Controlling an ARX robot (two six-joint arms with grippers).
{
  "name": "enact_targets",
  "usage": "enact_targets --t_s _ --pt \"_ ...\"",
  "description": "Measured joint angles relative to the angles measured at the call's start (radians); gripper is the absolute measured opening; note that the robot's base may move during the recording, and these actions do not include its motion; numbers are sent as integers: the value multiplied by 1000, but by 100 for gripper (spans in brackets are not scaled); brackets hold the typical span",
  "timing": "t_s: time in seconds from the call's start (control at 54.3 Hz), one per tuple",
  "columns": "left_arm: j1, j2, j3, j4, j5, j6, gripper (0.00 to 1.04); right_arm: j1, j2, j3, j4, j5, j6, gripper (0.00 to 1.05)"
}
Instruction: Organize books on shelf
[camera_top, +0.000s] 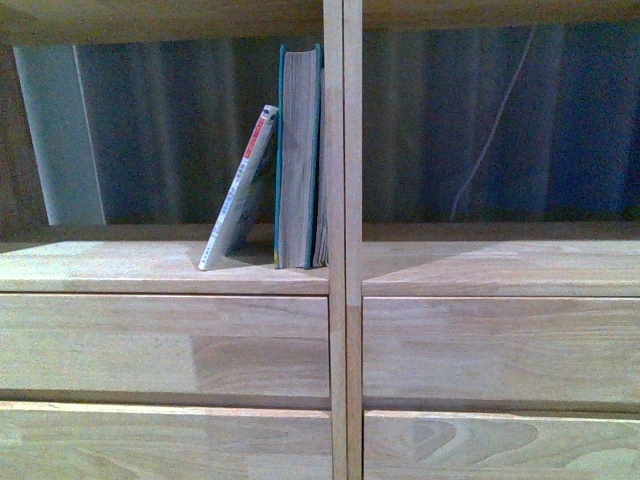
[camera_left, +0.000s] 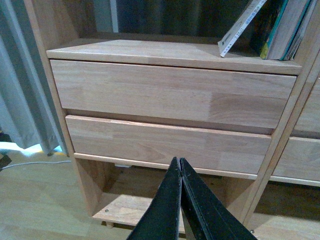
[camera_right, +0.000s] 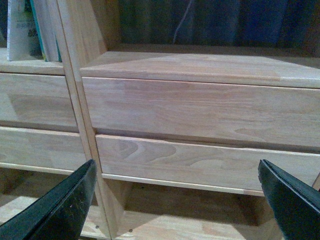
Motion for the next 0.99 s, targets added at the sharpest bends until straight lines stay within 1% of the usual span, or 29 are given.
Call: enact_targets --t_s 0.258,0.276,0.35,0.387,0.424,0.497,0.516,0.589,0.645,0.663,0.718,0.737,0.81,0.829,0.866,0.903,0.921,0.976,0.995 --pt "0 0 0 0 0 0 3 0 0 0 0 0 0 98" --pt "0 0 0 0 0 0 3 0 0 0 0 0 0 96" --pt "0 0 0 0 0 0 3 0 0 0 0 0 0 85" --pt "0 0 0 0 0 0 3 0 0 0 0 0 0 77" --pt "0 0 0 0 0 0 3 0 0 0 0 0 0 73" --pt "0 0 0 0 0 0 3 0 0 0 0 0 0 59" --pt "0 0 0 0 0 0 3 0 0 0 0 0 0 58" --pt "0 0 0 0 0 0 3 0 0 0 0 0 0 43" --pt "0 0 0 0 0 0 3 0 0 0 0 0 0 36" --pt "0 0 0 0 0 0 5 0 0 0 0 0 -3 37" --pt "0 0 0 0 0 0 16 0 0 0 0 0 -3 47" --pt "0 0 0 0 0 0 18 0 0 0 0 0 -2 49" --pt "0 0 0 0 0 0 32 0 0 0 0 0 -2 62" --pt "0 0 0 0 0 0 34 0 0 0 0 0 -2 64" --pt "0 0 0 0 0 0 41 0 0 0 0 0 -2 72" --pt "0 0 0 0 0 0 46 0 0 0 0 0 -2 78" --pt "0 0 0 0 0 0 49 0 0 0 0 0 -2 80" --pt "0 0 0 0 0 0 60 0 0 0 0 0 -2 90" --pt "0 0 0 0 0 0 62 0 0 0 0 0 -2 93"
